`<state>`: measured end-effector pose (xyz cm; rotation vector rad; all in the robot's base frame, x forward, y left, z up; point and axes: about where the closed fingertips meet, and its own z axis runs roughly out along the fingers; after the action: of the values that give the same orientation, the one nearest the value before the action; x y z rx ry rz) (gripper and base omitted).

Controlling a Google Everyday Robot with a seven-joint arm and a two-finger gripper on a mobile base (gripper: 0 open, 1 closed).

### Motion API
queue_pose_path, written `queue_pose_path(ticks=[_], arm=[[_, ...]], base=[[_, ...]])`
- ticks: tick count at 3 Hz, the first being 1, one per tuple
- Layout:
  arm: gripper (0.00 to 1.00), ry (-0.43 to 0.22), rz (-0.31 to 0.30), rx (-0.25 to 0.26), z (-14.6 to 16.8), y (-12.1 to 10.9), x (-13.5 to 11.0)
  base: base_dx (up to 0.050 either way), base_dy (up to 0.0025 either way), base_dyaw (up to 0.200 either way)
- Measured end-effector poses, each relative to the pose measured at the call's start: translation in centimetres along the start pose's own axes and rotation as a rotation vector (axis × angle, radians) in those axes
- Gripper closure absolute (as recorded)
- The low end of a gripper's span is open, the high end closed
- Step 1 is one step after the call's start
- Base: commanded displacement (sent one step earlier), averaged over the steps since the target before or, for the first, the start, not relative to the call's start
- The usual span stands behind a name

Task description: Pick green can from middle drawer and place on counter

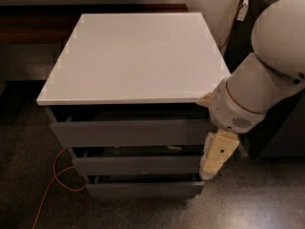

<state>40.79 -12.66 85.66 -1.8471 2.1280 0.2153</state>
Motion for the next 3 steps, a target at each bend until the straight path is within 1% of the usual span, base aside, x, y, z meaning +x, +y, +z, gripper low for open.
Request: queue_pose_path(ticks=[1,2,3], arm=[[0.0,0.001,0.016,-0.004,2.9,1.0,0.0],[0.0,0.037,0.039,0.004,6.4,2.2,0.1],[0.0,0.037,0.039,0.004,6.4,2.2,0.1]], base=[[0.0,0.0,0.0],[0.0,0.0,0.0],[0.0,0.0,0.0]])
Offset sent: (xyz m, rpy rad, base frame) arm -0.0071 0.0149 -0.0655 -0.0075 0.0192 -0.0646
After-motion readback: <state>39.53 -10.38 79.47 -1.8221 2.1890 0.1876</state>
